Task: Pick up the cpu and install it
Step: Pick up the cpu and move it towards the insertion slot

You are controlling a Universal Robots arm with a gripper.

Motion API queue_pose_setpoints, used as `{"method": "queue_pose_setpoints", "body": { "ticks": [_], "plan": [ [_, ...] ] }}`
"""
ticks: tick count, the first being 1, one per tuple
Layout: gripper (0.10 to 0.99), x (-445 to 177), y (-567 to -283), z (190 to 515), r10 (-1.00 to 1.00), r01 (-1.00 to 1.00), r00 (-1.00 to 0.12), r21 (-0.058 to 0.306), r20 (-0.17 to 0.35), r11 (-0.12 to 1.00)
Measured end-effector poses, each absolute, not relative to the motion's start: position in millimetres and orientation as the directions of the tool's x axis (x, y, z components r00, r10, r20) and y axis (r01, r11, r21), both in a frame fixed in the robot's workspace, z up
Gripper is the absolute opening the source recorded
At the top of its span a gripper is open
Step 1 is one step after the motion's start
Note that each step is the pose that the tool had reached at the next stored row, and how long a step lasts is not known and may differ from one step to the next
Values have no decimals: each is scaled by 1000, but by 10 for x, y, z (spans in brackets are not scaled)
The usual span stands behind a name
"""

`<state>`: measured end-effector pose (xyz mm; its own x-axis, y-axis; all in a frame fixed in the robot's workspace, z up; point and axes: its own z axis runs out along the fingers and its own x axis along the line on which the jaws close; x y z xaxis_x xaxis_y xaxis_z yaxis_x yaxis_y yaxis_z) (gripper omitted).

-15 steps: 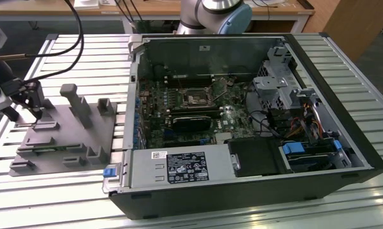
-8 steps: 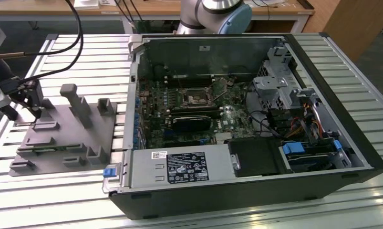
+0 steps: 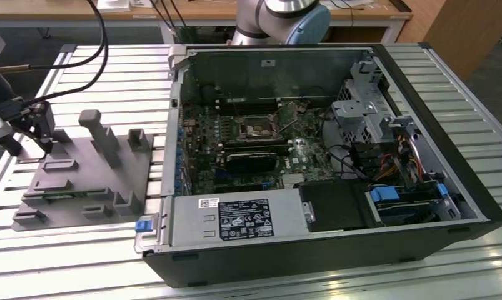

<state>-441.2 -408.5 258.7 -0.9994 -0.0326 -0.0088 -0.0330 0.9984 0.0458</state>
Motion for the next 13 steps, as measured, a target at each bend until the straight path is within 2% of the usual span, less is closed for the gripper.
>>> {"method": "queue_pose_setpoints", "body": {
  "ticks": [13],
  "plan": [
    [533, -4412, -4085, 2622, -33, -33, -999, 46, -9, 998]
  ]
}}
